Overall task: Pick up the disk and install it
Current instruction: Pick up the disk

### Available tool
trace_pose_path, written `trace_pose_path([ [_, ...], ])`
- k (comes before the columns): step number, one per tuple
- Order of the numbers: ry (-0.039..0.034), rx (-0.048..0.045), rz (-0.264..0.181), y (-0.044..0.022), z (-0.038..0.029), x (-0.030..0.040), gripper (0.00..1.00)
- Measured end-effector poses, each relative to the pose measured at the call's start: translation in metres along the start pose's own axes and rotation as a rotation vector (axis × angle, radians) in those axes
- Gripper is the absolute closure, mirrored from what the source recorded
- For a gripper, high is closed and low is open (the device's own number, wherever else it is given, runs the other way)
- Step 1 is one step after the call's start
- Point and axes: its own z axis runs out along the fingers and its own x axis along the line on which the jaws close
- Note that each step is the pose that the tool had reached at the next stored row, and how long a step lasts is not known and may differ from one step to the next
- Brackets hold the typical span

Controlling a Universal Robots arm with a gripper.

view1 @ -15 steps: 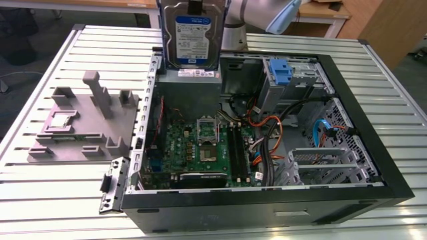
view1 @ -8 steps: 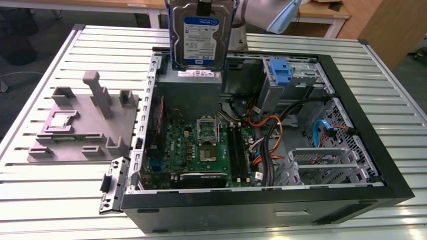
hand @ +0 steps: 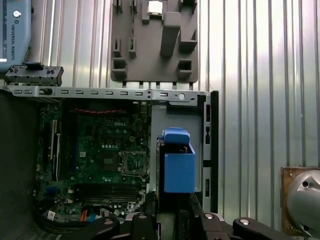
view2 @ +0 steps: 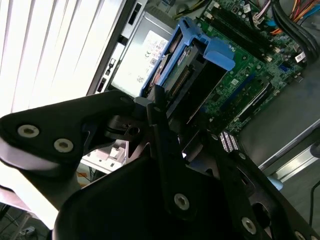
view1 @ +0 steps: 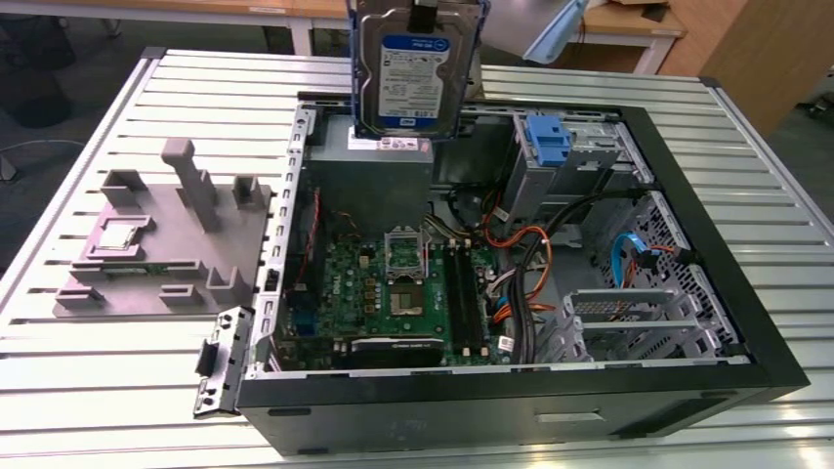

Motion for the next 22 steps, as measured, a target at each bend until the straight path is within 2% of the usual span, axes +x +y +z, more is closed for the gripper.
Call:
trace_pose_path([
  [16,0.0,-0.0037,0.0,-0.0381,-0.0024,0.0005,0.65],
  [22,0.0,-0.0047,0.0,-0.0489,-0.003,0.0008,0.65],
])
